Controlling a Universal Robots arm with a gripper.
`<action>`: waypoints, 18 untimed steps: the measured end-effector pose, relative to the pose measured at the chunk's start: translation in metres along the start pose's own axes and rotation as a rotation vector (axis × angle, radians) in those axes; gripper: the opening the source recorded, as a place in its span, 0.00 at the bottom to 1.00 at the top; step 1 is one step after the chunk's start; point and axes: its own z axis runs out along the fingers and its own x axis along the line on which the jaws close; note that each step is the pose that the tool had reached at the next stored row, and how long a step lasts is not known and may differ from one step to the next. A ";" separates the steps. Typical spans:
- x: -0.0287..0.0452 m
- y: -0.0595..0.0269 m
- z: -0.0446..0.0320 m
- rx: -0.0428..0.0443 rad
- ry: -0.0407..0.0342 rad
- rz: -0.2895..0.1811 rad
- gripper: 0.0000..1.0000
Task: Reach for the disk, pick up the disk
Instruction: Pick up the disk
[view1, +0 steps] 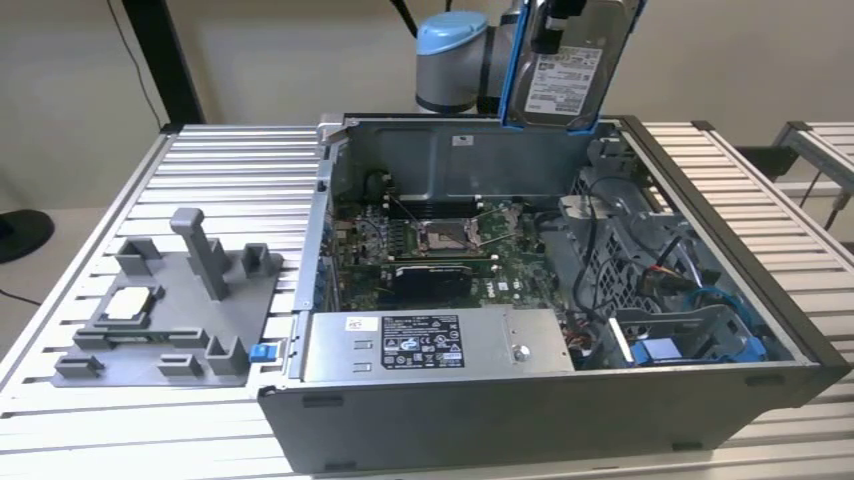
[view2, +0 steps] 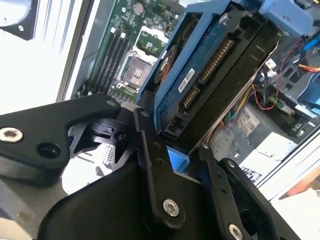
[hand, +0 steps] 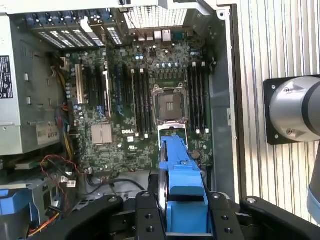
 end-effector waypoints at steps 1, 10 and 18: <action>-0.0002 -0.0024 -0.0001 0.0000 0.0000 0.000 0.00; -0.0024 -0.0233 -0.0006 0.0000 0.0000 0.000 0.00; -0.0044 -0.0433 -0.0011 0.0000 0.0000 0.000 0.00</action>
